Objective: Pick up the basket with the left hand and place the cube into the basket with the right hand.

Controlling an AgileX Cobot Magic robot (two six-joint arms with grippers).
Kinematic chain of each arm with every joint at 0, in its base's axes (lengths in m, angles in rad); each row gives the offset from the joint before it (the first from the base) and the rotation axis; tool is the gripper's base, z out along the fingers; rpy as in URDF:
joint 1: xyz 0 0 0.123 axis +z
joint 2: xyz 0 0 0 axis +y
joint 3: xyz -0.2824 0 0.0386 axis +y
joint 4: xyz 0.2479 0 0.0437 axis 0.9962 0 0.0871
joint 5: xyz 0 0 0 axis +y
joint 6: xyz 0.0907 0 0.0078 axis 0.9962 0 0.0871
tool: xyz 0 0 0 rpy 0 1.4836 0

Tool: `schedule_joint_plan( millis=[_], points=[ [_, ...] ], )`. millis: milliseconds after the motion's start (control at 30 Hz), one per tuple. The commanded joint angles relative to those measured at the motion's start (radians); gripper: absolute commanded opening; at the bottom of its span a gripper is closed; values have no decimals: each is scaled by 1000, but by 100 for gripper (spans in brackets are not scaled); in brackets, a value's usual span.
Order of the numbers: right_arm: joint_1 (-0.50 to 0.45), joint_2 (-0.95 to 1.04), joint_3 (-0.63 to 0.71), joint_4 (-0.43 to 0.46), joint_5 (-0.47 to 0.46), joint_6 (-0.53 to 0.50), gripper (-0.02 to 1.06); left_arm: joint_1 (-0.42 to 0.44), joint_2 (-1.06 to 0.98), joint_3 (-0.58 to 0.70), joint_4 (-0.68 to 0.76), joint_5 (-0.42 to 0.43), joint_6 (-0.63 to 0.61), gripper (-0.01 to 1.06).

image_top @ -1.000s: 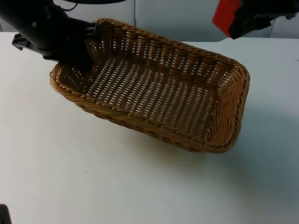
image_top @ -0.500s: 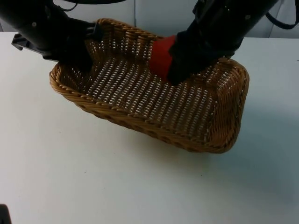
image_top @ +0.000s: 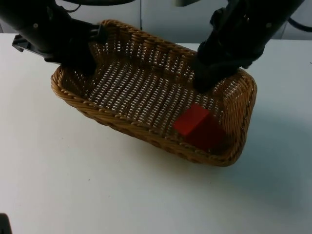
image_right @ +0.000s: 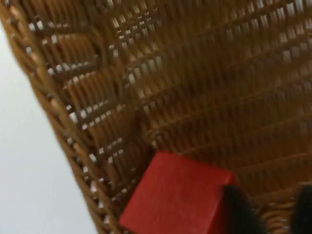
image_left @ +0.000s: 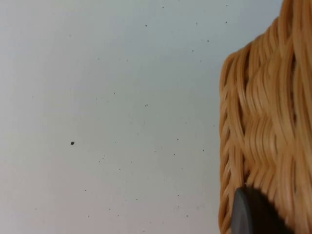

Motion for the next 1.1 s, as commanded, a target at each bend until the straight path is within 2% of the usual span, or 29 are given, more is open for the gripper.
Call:
schedule_joint_plan(
  millis=[0,67,100,200,233,267,433,600,733,1067],
  points=[
    [-43,-76,4,-53,-45,77,1,-2,-19,-2,-40,-2,-15,0],
    [-100,-151,4,-105,-68,164,1,-2,-19,-2,-40,-2,-15,0],
    [-100,-151,4,-105,-68,164,1,-2,-19,-2,-40,-2,-15,0],
    [-206,-265,26,-112,-76,219,1,-2,-19,-2,-40,-2,-15,0],
    [-264,-323,71,-110,-91,219,1,-2,-19,-2,-40,-2,-15,0],
    [-264,-323,71,-110,-91,219,1,-2,-19,-2,-40,-2,-15,0],
    [-414,-474,338,-110,-216,165,1,-2,-19,-2,-40,-2,-15,0],
    [-505,-556,452,-122,-293,153,1,-2,-19,-2,-40,-2,-15,0],
    [-537,-584,454,-127,-306,154,1,-2,-19,-2,-40,-2,-15,0],
    [-537,-607,454,-115,-327,154,1,-2,-19,-2,-40,-2,-15,0]
  ],
)
